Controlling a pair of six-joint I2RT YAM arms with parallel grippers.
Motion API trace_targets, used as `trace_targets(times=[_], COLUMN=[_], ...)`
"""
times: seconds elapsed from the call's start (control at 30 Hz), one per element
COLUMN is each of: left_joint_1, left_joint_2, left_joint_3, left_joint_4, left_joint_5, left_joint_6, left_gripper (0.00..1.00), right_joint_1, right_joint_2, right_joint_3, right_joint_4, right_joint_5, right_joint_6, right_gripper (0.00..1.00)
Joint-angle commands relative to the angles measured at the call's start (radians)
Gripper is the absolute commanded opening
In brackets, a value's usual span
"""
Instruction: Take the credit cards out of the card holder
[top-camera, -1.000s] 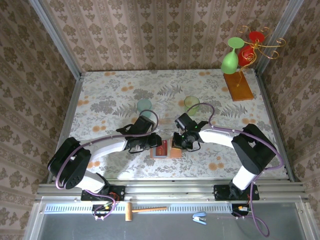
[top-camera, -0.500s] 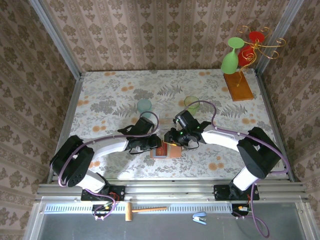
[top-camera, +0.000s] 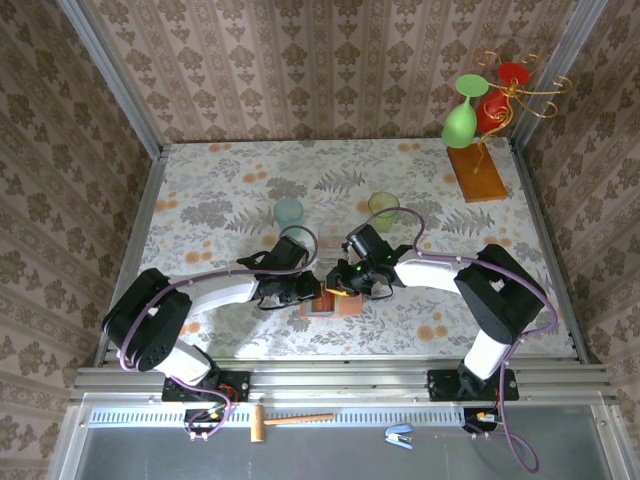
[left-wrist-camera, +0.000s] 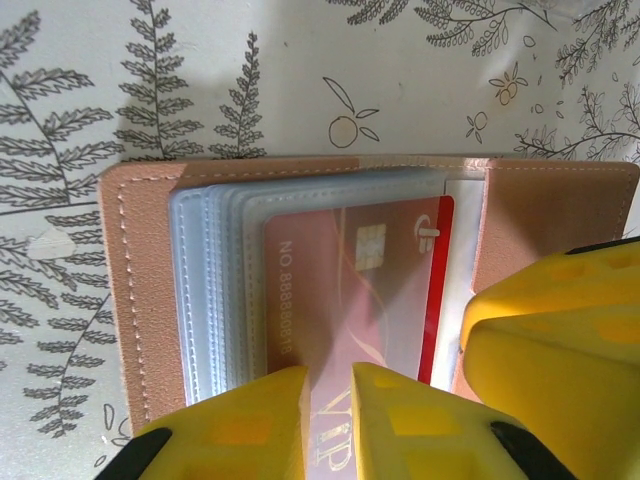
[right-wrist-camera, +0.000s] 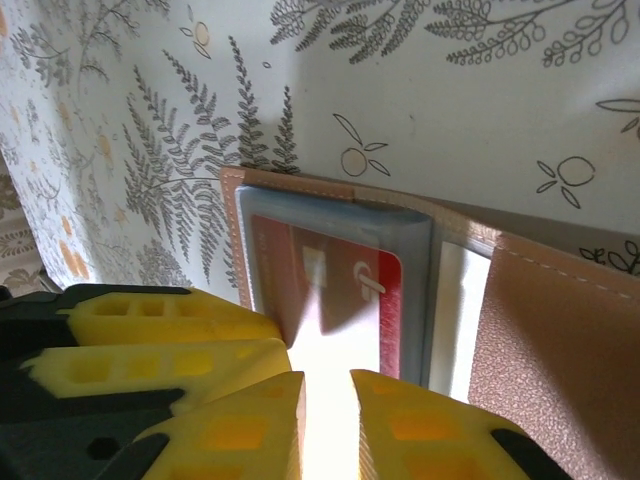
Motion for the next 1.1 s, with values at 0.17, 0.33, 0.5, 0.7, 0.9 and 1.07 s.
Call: trace_targets(times=[0.17,0.33,0.5,0.7,0.9,1.07], left_joint_1=[-0.003,-0.002,-0.003,-0.002,-0.002,-0.003], left_joint_2=[0.013,0.014,0.013,0.009,0.005,-0.001], left_joint_3=[0.003,0.000,0.000,-0.001,-0.003,0.003], left_joint_4=[-0.032,-0.032,-0.031,-0.032,-0.031,-0.030], left_joint_5=[-0.012,-0.013,-0.014,-0.012,-0.014,-0.013], left_joint_6=[-0.012,-0.015,-0.015,-0.018,-0.020,-0.021], left_gripper=[0.19,0.18,0.18,0.18,0.18,0.18], right_joint_1=[0.011,0.011,0.011,0.011,0.011,0.011], right_joint_2=[0.032,0.032,0.032,0.020,-0.016,-0.048], right_joint_3=[-0.018,-0.012,-0.004,0.017,0.030,0.017], right_joint_4=[0.012,-0.021,-0.067,-0.113,-0.128,-0.108], right_joint_5=[-0.024,-0.003,0.032,0.062,0.074,0.067], right_joint_6=[0.004,-0.004,-0.023,-0.043,-0.057,-0.056], right_gripper=[0.15,0.17,0.24,0.25,0.25,0.24])
